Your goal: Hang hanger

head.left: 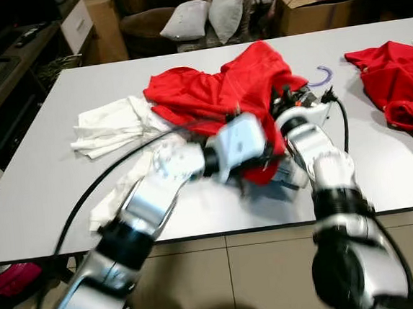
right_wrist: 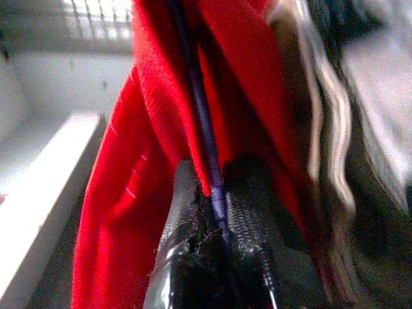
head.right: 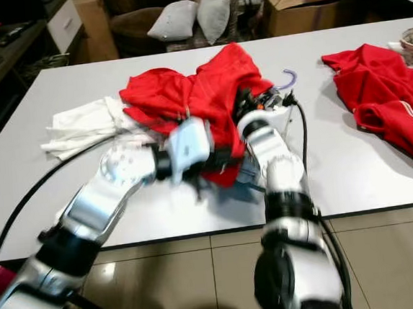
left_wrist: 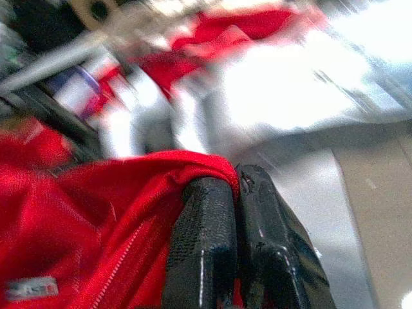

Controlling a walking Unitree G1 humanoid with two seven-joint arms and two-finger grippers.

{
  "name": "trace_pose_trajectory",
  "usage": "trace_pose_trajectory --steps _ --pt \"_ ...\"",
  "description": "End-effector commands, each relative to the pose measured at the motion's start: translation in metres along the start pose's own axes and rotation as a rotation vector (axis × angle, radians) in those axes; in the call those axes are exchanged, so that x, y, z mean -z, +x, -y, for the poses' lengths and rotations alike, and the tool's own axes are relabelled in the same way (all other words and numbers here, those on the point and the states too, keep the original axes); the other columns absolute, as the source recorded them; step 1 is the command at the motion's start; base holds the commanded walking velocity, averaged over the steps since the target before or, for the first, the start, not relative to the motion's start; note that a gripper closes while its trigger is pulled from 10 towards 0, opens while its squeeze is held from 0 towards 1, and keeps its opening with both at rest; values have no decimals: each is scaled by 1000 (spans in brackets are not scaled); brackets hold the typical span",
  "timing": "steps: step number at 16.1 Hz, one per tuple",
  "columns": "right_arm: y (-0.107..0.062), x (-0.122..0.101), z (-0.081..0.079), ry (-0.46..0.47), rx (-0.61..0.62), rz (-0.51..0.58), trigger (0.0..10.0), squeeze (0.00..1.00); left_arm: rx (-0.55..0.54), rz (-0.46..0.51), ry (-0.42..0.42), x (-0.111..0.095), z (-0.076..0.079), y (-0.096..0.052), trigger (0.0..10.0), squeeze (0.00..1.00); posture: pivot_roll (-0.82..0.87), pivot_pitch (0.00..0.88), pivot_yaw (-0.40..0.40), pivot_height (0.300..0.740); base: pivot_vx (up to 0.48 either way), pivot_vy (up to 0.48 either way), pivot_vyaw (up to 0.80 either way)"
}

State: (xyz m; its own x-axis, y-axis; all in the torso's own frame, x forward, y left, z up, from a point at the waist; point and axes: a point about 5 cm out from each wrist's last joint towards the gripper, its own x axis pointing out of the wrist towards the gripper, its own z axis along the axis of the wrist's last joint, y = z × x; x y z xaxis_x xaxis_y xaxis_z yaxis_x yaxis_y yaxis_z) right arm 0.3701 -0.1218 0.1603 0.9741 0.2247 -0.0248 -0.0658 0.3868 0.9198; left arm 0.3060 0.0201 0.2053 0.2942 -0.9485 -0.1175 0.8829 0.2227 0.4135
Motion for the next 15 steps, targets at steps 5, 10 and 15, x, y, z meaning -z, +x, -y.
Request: trace_pose_trajectory --steps 5,10,15 --pt "-25 18 -29 -43 -180 -173 10000 0 -226 52 110 -17 -36 -2 0 0 -86 0 129 740 0 0 0" --pt "-36 6 -27 -27 -157 -129 10000 0 -73 -47 119 1 -18 -3 10000 0 -95 0 142 740 0 0 0" --pt "-41 -6 -13 -87 -76 -93 10000 0 55 -27 -12 -8 -24 -50 10000 1000 -93 0 150 740 0 0 0"
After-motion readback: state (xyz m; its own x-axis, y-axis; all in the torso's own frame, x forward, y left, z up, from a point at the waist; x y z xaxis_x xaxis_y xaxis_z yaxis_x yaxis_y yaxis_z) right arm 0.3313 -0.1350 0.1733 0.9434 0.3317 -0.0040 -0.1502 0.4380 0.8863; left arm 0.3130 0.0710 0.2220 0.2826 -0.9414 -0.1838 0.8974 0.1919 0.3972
